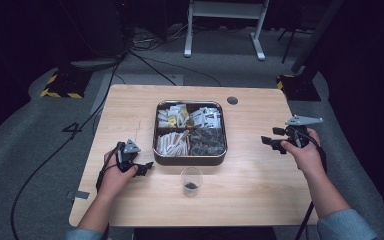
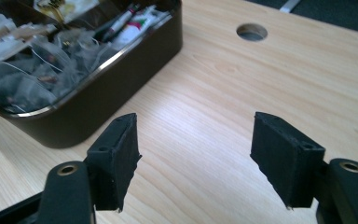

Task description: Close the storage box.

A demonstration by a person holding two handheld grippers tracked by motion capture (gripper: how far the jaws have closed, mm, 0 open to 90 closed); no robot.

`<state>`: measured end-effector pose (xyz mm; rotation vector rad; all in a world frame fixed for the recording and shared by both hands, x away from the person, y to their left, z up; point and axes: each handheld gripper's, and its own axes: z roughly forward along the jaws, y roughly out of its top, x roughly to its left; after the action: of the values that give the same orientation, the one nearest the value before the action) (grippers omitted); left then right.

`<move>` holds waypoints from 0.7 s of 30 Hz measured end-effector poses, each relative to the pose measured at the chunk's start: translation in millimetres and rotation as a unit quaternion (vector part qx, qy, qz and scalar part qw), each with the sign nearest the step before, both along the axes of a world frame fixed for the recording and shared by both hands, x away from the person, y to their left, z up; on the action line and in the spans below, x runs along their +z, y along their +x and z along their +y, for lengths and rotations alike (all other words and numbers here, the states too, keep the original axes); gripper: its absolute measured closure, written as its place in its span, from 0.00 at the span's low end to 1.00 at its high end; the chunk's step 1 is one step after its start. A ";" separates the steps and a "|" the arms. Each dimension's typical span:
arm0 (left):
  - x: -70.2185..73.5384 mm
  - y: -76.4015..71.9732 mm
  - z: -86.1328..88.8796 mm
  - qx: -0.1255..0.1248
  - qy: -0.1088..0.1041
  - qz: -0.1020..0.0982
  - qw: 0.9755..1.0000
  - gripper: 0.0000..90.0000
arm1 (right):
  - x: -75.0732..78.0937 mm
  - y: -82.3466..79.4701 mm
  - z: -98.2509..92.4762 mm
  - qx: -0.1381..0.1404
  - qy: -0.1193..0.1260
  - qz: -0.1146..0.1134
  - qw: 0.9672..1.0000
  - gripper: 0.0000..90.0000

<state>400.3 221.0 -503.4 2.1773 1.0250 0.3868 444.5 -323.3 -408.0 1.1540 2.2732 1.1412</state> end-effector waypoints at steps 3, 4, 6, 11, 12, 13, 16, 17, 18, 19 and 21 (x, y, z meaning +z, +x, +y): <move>-0.1 -0.6 -0.2 0.002 -0.002 0.002 1.000 0.21 | -7.7 -2.5 -7.8 -0.008 -0.006 0.005 1.000 0.36; -0.1 -0.6 -0.2 0.002 -0.002 0.002 1.000 0.21 | -10.2 -3.4 -10.3 -0.011 -0.007 0.006 1.000 0.36; -0.1 -0.6 -0.2 0.002 -0.002 0.002 1.000 0.21 | -14.8 -5.7 -15.1 -0.015 -0.005 0.011 1.000 0.36; 0.0 -0.5 0.0 0.002 -0.001 0.001 1.000 0.21 | -29.7 -11.6 -25.6 -0.026 -0.003 0.024 0.999 0.35; 0.0 -0.5 0.0 0.003 -0.001 0.001 1.000 0.21 | -33.4 -12.6 -27.5 -0.029 -0.003 0.026 0.999 0.35; 0.0 -0.5 0.0 0.003 -0.001 0.001 1.000 0.21 | -37.2 -13.8 -29.5 -0.030 -0.008 0.028 0.999 0.34; 0.0 -0.3 0.0 0.003 -0.002 0.001 1.000 0.21 | -49.0 -16.8 -34.9 -0.036 -0.013 0.033 0.999 0.32; 0.0 -0.2 0.0 0.003 -0.002 0.001 1.000 0.21 | -52.5 -17.9 -36.8 -0.039 -0.012 0.037 0.999 0.32; -0.1 -0.2 0.0 0.003 -0.002 0.001 1.000 0.21 | -56.0 -18.9 -38.7 -0.041 -0.011 0.039 0.998 0.32; 0.0 -0.2 0.0 0.003 -0.002 0.001 1.000 0.21 | -59.3 -20.0 -40.7 -0.042 -0.013 0.041 0.998 0.32; -0.1 -0.2 0.0 0.003 -0.002 0.001 1.000 0.21 | -65.5 -22.4 -44.1 -0.047 -0.014 0.046 0.998 0.31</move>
<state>400.1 221.0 -503.5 2.1720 1.0328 0.3841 422.1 -367.4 -473.5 1.3125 2.2687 1.0372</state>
